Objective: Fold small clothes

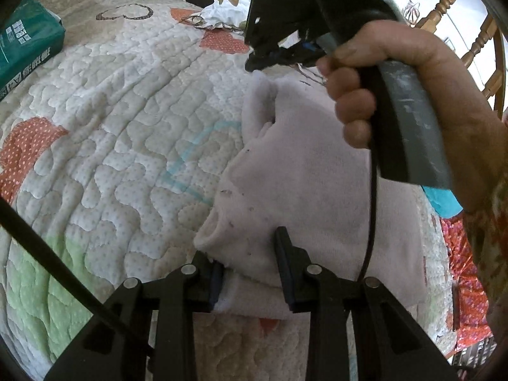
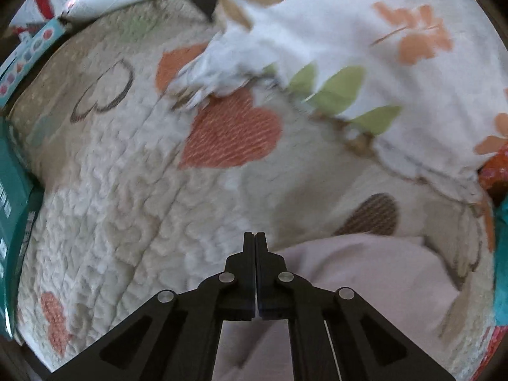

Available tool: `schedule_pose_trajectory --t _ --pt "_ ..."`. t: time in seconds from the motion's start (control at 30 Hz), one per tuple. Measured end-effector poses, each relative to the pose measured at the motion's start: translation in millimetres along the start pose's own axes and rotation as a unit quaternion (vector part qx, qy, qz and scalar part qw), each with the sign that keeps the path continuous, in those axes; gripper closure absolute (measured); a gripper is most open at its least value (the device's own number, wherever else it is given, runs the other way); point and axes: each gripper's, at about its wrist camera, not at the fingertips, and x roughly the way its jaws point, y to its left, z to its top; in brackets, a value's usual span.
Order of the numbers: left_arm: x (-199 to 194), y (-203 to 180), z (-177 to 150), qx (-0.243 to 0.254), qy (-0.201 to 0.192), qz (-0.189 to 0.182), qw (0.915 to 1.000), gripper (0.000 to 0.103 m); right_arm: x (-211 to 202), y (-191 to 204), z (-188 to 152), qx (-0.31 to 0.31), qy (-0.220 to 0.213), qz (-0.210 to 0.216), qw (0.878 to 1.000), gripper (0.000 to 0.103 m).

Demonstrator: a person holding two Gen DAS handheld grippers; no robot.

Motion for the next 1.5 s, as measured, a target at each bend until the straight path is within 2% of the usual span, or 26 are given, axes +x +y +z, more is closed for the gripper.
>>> schedule_pose_trajectory --t 0.1,0.13,0.2,0.23,0.27,0.3,0.33,0.4,0.47,0.63,0.77,0.8,0.83,0.87,0.9,0.93,0.97,1.0,1.07,1.17,1.2,1.27,1.3,1.37,1.43,1.5 --pt "-2 -3 0 0.008 -0.001 -0.001 1.0 0.074 -36 -14 -8 0.019 -0.031 0.034 0.999 0.101" --pt "-4 -4 0 0.011 -0.002 -0.005 0.9999 0.074 -54 -25 -17 0.03 -0.041 0.037 0.998 0.096" --pt "-9 -4 2 0.01 -0.008 -0.023 0.9996 0.074 -86 -50 -40 0.046 -0.056 0.031 0.997 0.076" --pt "-14 -3 3 0.006 -0.016 -0.038 0.9991 0.074 -99 -64 -53 0.055 -0.063 0.029 0.996 0.058" --pt "-20 -1 5 0.003 -0.024 -0.049 0.9985 0.073 -108 -70 -68 0.062 -0.069 0.025 0.995 0.049" --pt "-25 1 5 -0.002 -0.033 -0.057 0.9979 0.072 -119 -82 -86 0.072 -0.074 0.018 0.995 0.048" --pt "-32 5 5 -0.011 -0.045 -0.064 0.9969 0.064 -128 -97 -107 0.084 -0.075 0.014 0.994 0.048" --pt "-48 16 6 -0.039 -0.082 -0.065 0.9938 0.038 -139 -126 -148 0.108 -0.072 0.012 0.991 0.043" --pt "-58 27 8 -0.069 -0.113 -0.043 0.9903 0.026 -143 -142 -180 0.131 -0.066 0.021 0.989 0.041" --pt "-37 39 16 -0.1 -0.067 -0.034 0.9922 0.025 -114 -167 -248 0.206 -0.052 0.108 0.971 0.04" --pt "-6 25 19 -0.072 0.003 -0.047 0.9963 0.024 -90 -166 -270 0.25 -0.066 0.188 0.948 0.04" --pt "0 17 19 -0.057 0.013 -0.041 0.9974 0.024 -87 -165 -271 0.258 -0.07 0.2 0.943 0.04" --pt "2 6 20 -0.033 0.013 -0.023 0.9991 0.024 -80 -165 -274 0.277 -0.074 0.229 0.93 0.04" --pt "6 -2 17 -0.013 0.025 -0.015 0.9995 0.026 -75 -164 -274 0.289 -0.073 0.247 0.922 0.047" --pt "8 -8 16 -0.001 0.036 -0.01 0.9993 0.052 -70 -163 -275 0.299 -0.071 0.268 0.913 0.057" --pt "12 -12 16 0.004 0.048 -0.004 0.9989 0.072 -67 -164 -275 0.311 -0.065 0.283 0.905 0.061" --pt "14 -15 14 0.001 0.064 -0.001 0.998 0.082 -68 -165 -276 0.315 -0.066 0.286 0.903 0.067" --pt "10 -16 12 -0.007 0.061 0.004 0.9981 0.084 -72 -167 -277 0.317 -0.066 0.293 0.9 0.07" --pt "-2 -20 7 -0.01 0.059 0.005 0.9982 0.086 -82 -169 -282 0.313 -0.067 0.29 0.902 0.077" --pt "-16 -22 -16 -0.023 0.072 -0.013 0.997 0.086 -100 -170 -294 0.283 -0.07 0.255 0.922 0.078" --pt "-13 -25 -24 -0.016 0.078 -0.008 0.9968 0.085 -104 -168 -300 0.269 -0.068 0.23 0.933 0.078" --pt "-12 -27 -36 0.0 0.079 0.003 0.9969 0.084 -103 -171 -309 0.264 -0.065 0.215 0.938 0.078" --pt "-15 -27 -37 0.0 0.08 0.003 0.9968 0.084 -104 -171 -312 0.265 -0.063 0.209 0.939 0.078" --pt "-26 -27 -38 0.0 0.086 -0.002 0.9963 0.084 -108 -172 -318 0.258 -0.058 0.175 0.948 0.063" --pt "-50 -26 -39 0.008 0.08 -0.005 0.9967 0.084 -119 -172 -323 0.251 -0.062 0.148 0.955 0.061" --pt "-69 -26 -34 0.012 0.06 -0.009 0.9981 0.084 -139 -174 -326 0.242 -0.087 0.12 0.959 0.067"
